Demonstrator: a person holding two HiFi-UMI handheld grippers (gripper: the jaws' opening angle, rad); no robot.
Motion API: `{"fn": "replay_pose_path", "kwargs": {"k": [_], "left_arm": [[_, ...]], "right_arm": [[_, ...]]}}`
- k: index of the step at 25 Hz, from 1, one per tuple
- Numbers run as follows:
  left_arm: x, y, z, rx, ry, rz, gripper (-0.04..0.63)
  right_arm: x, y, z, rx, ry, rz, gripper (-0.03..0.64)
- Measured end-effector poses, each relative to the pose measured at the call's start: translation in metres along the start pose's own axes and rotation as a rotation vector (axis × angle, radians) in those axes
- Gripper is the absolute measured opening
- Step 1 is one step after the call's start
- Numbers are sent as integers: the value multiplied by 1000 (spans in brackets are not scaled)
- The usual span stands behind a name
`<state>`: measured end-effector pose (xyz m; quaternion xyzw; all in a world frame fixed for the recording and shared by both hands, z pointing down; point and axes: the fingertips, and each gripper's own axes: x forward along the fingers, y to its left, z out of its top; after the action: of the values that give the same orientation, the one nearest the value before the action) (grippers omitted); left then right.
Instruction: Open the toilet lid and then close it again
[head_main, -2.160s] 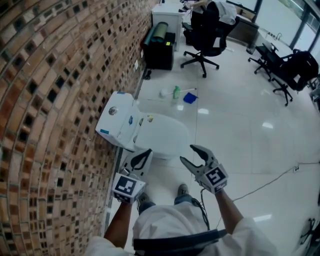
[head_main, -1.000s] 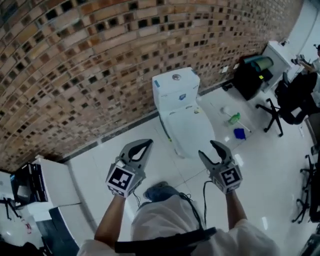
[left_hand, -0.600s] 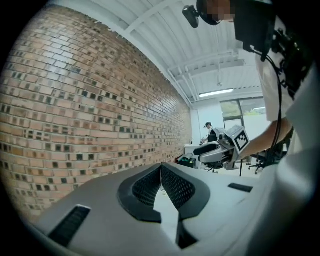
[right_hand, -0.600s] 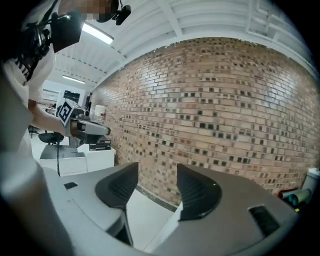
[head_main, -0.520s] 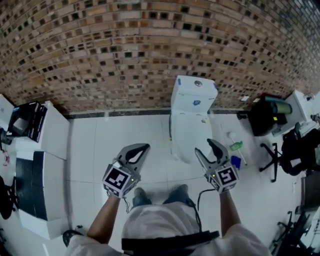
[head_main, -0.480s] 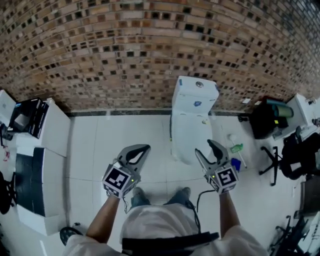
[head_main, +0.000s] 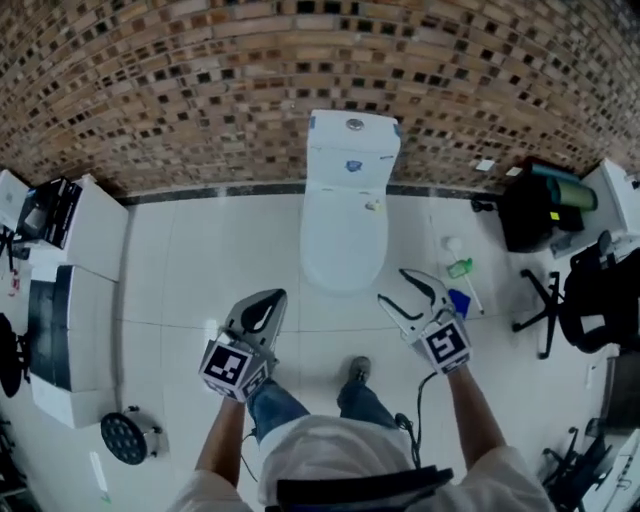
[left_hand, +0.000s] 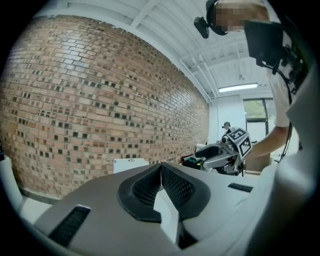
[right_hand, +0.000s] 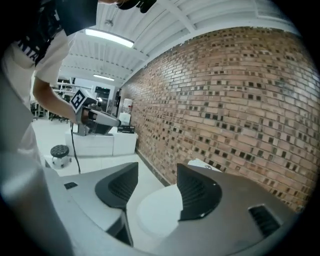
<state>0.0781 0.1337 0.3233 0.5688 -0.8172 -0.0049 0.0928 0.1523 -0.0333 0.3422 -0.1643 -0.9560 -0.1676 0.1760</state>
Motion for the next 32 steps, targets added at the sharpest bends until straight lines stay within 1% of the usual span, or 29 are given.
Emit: {"fn": "replay_pose_path", "kwargs": {"k": [1,4,7,10,11,14,15,17,19,20,22,24,26,29,30,32], "left_arm": [[8,-13,-4,-8,14,14,-3],[23,-38,-15,10,48,39,-3],[33,-36,-29,47,54,65,-3],[39,-14,-52,75,65,87,-3],[42,-4,-61,84,64,92,-4],[49,23,-94,96,62,103,-3],[53,32,-106,96,63,102,-3],[64,47,-132,105,79,93,-3],[75,57,-156,129,103,75,-3],[81,61,-167,135,111,67,-3],[89,64,-188,125,127,58,-3],[95,65,-210,99,145,59,-3],[104,67,-228,72,143,71,-4],[117,71,-249,45,120,91,-3],[121,72,-254,34,111,99,-3],[127,70,-263,6,90,119,-3]], "right_arm": [[-11,-8,-14,-30,26,21,250],[-29,-25,-54,-98,91,64,250],[-16,-31,-92,-152,167,111,250],[24,-19,-125,-224,232,167,258],[41,-13,-137,-257,250,188,282],[90,13,-181,-326,308,225,305],[106,20,-196,-349,334,231,305],[139,34,-225,-398,385,241,348],[170,46,-260,-443,425,248,359],[184,51,-280,-471,445,254,381],[206,63,-320,-524,484,270,387],[220,73,-358,-557,523,289,403],[233,72,-386,-577,548,289,414],[252,57,-406,-577,562,250,414],[257,53,-409,-576,560,252,414],[263,53,-413,-575,545,295,433]]}}
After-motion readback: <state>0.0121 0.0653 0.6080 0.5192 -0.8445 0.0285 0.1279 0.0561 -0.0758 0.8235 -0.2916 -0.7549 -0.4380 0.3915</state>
